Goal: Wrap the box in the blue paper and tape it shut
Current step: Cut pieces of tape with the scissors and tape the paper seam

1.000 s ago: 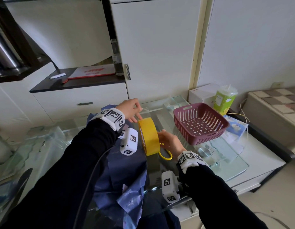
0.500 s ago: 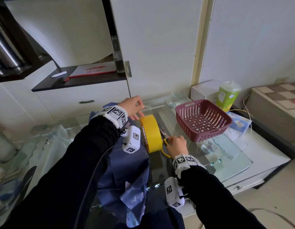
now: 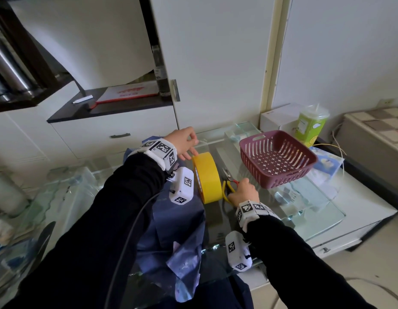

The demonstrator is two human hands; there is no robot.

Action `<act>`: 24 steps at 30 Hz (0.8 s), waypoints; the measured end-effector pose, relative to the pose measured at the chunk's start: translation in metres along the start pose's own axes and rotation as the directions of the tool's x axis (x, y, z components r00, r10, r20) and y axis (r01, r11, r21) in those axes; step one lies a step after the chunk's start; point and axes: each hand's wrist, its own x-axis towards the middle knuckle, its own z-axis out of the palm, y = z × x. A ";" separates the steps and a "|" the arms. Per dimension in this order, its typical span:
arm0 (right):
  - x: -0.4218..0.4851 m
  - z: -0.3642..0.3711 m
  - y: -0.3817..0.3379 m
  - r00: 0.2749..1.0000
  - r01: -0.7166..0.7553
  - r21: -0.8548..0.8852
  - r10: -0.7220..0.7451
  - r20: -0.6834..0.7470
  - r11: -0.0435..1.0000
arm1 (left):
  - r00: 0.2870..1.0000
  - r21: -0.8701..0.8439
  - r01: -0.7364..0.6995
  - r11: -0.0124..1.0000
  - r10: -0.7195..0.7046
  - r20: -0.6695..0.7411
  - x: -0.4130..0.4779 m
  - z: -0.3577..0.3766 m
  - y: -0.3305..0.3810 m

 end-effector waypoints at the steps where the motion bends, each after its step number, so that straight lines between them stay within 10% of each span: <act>1: 0.000 -0.004 -0.002 1.000 -0.026 0.066 0.026 -0.003 0.997 | 1.000 0.003 0.004 1.000 -0.004 0.004 -0.001 0.001 -0.001; 13: 0.021 -0.041 -0.028 0.982 0.183 0.314 -0.160 -0.096 0.932 | 0.997 0.111 -0.002 0.994 0.010 -0.070 0.002 0.016 -0.015; 24: 0.018 -0.056 -0.006 0.959 0.253 0.090 -0.262 0.110 0.963 | 0.981 0.355 -0.029 0.934 0.095 -0.170 0.011 0.023 -0.009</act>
